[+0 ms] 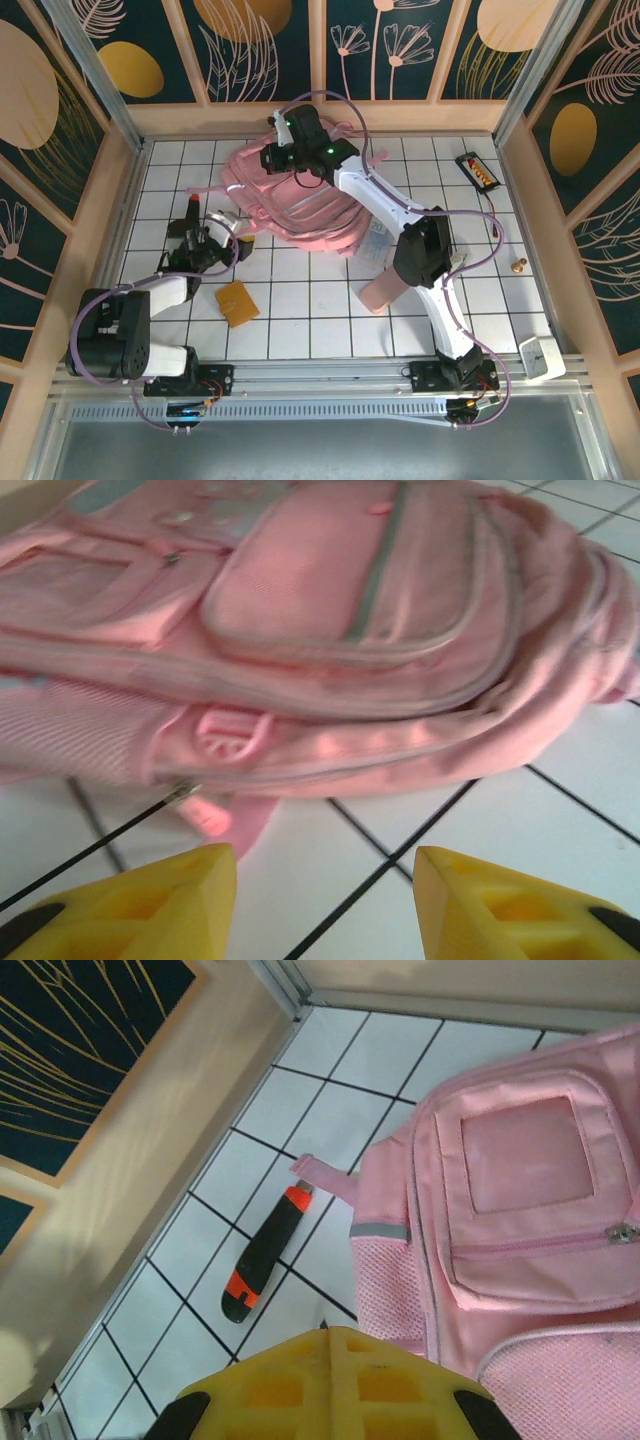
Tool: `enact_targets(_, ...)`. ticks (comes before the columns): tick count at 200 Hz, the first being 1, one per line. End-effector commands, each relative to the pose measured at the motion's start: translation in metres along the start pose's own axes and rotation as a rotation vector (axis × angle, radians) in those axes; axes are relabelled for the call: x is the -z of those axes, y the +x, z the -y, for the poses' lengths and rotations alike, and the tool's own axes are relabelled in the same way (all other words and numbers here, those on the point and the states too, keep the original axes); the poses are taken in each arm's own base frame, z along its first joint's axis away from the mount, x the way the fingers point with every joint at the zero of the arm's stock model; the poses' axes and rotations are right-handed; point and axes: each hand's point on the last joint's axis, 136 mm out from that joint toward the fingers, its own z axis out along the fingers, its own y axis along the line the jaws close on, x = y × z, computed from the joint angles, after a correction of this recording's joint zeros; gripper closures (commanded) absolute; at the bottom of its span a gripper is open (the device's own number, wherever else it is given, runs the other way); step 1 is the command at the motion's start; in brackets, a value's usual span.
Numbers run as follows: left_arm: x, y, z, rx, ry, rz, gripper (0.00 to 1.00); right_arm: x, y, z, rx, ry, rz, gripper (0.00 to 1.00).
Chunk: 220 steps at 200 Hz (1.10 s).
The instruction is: Pack the student bag
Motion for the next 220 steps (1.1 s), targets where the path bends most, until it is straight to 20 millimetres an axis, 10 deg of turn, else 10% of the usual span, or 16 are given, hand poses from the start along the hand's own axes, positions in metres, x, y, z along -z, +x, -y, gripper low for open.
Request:
enact_targets(1,-0.001,-0.020,0.004,-0.039,-0.002,0.053,0.54,0.004,0.008,-0.005,0.029,-0.022,-0.045,1.00)
enact_targets(22,0.026,-0.036,-0.017,0.020,-0.124,0.185,0.56,0.000,0.034,0.004,0.081,0.009,-0.131,0.69)
enact_targets(53,0.028,-0.043,-0.021,0.081,-0.088,0.145,0.55,-0.023,0.094,0.023,0.159,0.085,-0.272,0.63)
enact_targets(76,0.061,-0.058,-0.079,0.360,-0.409,0.235,0.52,-0.037,0.115,0.034,0.160,0.144,-0.330,0.62)
enact_targets(115,0.066,-0.066,-0.096,0.640,-0.459,0.198,0.39,-0.057,0.144,0.056,0.190,0.287,-0.438,0.61)
enact_targets(220,0.027,-0.014,-0.079,1.048,-0.326,0.016,0.41,-0.070,0.197,0.131,0.332,0.759,-0.479,0.70)
